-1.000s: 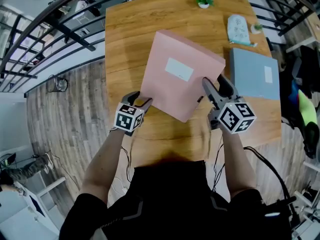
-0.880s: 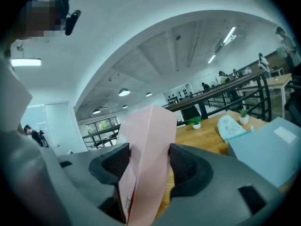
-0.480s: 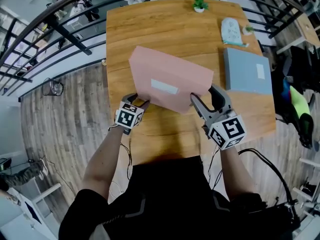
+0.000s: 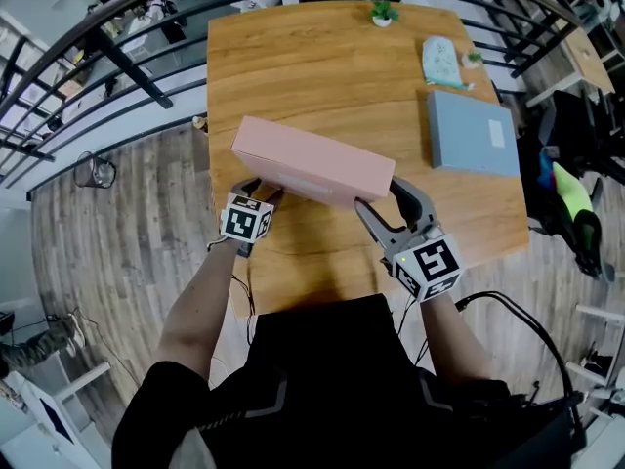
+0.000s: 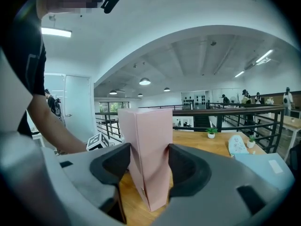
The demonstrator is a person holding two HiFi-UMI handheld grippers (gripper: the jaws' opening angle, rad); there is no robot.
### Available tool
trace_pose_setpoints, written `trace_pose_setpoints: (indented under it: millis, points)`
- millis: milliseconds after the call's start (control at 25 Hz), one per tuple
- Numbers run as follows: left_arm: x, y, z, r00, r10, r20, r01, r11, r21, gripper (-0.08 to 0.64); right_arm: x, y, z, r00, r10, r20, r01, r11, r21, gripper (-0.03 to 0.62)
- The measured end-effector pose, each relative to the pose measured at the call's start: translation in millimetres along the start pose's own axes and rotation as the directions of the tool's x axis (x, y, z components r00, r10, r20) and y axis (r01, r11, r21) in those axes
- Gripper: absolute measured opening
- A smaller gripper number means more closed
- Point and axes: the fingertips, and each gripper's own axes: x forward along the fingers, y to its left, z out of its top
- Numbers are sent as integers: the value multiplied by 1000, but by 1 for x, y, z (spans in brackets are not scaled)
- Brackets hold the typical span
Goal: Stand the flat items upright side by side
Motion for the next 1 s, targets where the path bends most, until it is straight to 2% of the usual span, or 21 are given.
trace_pose_setpoints:
  millis: [120, 360, 600, 720, 920, 1000]
  points:
    - [-5, 0, 2, 1000, -1, 16, 2, 1000, -25, 268, 0, 1, -2, 1000, 1, -22, -2, 1000, -22, 263]
    - [-26, 1, 8, 998, 17, 68, -11, 996, -87, 268, -1, -3, 2, 999, 34, -34, -35, 999, -36, 332]
    - [-57, -3, 20, 987, 49, 155, -23, 985, -170, 268, 4, -14, -6, 987, 145, -69, -147, 989, -21, 368]
    - [-76, -6, 28, 975, 84, 207, -40, 977, -210, 268, 7, -11, -10, 968, 232, -95, -238, 970, -50, 371]
    - [-108, -19, 47, 944, 149, 295, -65, 959, -275, 268, 14, -3, -21, 920, 363, -150, -382, 915, -127, 371]
    - [-123, -25, 56, 929, 183, 321, -84, 951, -297, 268, 17, -3, -20, 899, 412, -148, -431, 893, -130, 371]
